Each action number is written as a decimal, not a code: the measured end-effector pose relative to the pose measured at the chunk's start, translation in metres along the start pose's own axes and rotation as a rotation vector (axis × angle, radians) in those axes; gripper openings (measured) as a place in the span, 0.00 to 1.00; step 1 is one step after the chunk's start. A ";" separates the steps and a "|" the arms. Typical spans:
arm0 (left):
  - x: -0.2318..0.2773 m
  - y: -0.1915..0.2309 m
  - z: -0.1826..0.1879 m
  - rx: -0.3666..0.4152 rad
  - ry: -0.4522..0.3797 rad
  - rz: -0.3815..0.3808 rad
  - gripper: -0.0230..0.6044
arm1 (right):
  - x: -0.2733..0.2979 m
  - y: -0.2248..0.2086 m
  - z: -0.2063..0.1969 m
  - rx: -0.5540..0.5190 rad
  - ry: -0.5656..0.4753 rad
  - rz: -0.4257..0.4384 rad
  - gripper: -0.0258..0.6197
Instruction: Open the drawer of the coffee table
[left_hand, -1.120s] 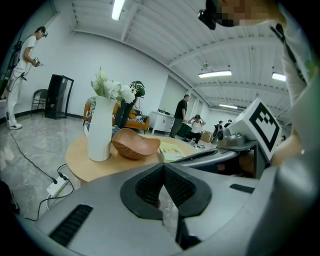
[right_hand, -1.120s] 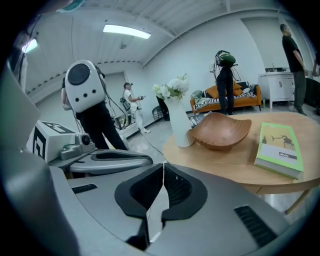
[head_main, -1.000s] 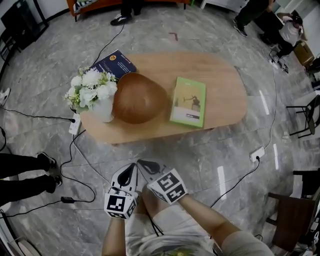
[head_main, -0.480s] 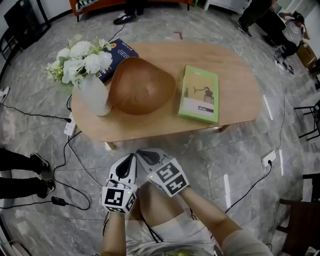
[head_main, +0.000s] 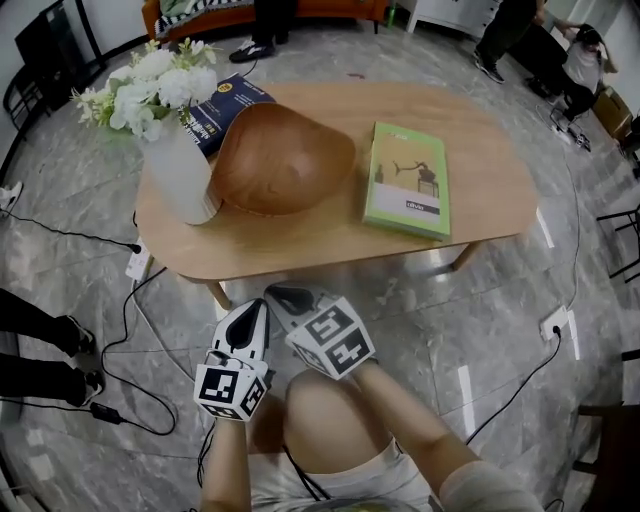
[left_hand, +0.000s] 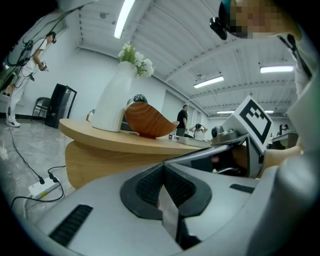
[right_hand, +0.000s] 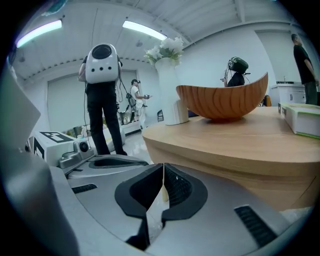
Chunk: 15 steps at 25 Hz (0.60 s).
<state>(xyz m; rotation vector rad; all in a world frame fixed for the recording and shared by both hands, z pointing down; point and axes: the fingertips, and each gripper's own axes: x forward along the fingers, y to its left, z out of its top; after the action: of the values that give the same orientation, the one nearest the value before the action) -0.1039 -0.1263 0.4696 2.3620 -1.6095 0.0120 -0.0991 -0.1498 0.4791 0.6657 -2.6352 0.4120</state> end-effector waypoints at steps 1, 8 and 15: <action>0.000 0.002 -0.002 -0.004 0.002 -0.005 0.05 | 0.002 0.001 -0.002 -0.001 0.000 0.000 0.07; -0.003 0.014 -0.012 0.029 0.018 -0.013 0.05 | 0.009 0.001 -0.004 -0.023 -0.014 0.008 0.07; -0.001 0.026 -0.023 0.093 0.042 -0.015 0.05 | 0.009 -0.005 -0.019 -0.029 -0.032 -0.039 0.08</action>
<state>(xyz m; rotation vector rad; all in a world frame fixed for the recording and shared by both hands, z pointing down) -0.1247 -0.1287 0.4971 2.4262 -1.6050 0.1354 -0.0981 -0.1508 0.5007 0.7189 -2.6488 0.3537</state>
